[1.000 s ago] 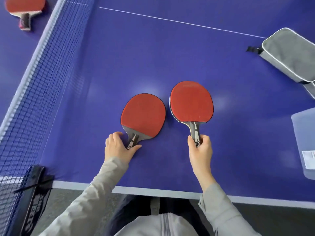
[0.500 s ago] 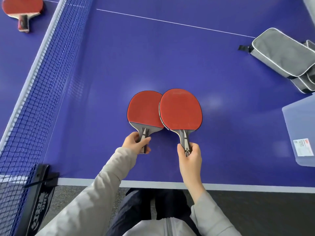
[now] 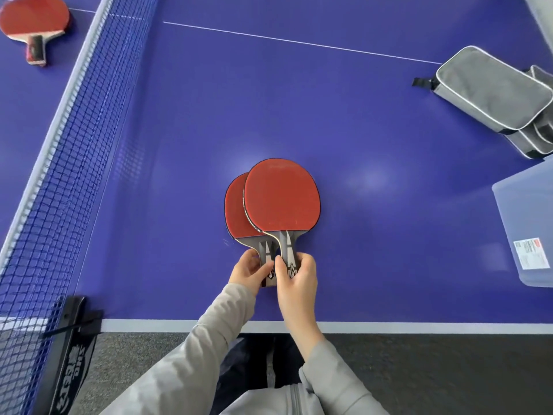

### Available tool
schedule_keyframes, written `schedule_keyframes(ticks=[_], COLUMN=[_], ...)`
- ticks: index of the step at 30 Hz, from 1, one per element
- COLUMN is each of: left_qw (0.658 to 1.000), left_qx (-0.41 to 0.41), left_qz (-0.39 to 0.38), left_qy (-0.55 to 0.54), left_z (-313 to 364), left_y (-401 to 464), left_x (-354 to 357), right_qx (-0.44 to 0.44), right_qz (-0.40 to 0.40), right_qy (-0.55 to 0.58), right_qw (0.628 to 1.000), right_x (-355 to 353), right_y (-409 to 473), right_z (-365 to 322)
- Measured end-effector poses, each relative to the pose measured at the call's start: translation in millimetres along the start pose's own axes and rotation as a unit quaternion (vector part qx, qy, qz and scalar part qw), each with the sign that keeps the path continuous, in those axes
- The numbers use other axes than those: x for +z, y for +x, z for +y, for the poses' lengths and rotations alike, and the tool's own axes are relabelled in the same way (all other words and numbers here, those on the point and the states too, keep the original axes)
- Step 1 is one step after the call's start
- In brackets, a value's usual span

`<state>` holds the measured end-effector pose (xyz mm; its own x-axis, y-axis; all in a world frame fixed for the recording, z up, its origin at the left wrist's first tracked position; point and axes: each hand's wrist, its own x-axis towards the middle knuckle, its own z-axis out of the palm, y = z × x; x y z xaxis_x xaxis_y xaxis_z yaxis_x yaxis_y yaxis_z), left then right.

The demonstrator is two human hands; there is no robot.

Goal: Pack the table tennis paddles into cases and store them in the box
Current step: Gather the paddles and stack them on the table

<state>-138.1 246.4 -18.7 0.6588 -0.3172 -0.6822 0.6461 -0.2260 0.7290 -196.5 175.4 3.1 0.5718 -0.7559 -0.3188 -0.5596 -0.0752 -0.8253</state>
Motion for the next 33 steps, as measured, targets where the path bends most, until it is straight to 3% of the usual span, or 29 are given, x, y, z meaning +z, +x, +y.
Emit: schedule_keyframes(ticks=[3, 9, 16, 23, 33], left_qw=[1.000, 0.984, 0.987, 0.998, 0.996], left_qx=[0.010, -0.034, -0.054, -0.037, -0.008], left_qz=[-0.021, -0.105, -0.058, 0.057, 0.080], left_qy=[0.003, -0.138, -0.139, 0.000, 0.037], left_z=[0.0, 3.3, 3.2, 12.3, 13.6], left_y=[3.2, 3.7, 7.4, 5.6, -1.5], left_x=[-4.9, -12.7, -10.7, 13.9, -3.7], right_qx=[-0.006, -0.048, -0.076, -0.121, -0.109], right_qz=[-0.012, -0.021, -0.038, -0.151, -0.234], right_qy=[-0.017, -0.051, -0.091, -0.148, -0.143], right_qw=[1.000, 0.997, 0.992, 0.970, 0.956], right_x=[7.8, 20.1, 18.5, -10.0, -41.2], right_y=[-1.6, -5.9, -4.6, -8.8, 12.5], right_z=[2.6, 6.3, 9.7, 16.3, 14.5])
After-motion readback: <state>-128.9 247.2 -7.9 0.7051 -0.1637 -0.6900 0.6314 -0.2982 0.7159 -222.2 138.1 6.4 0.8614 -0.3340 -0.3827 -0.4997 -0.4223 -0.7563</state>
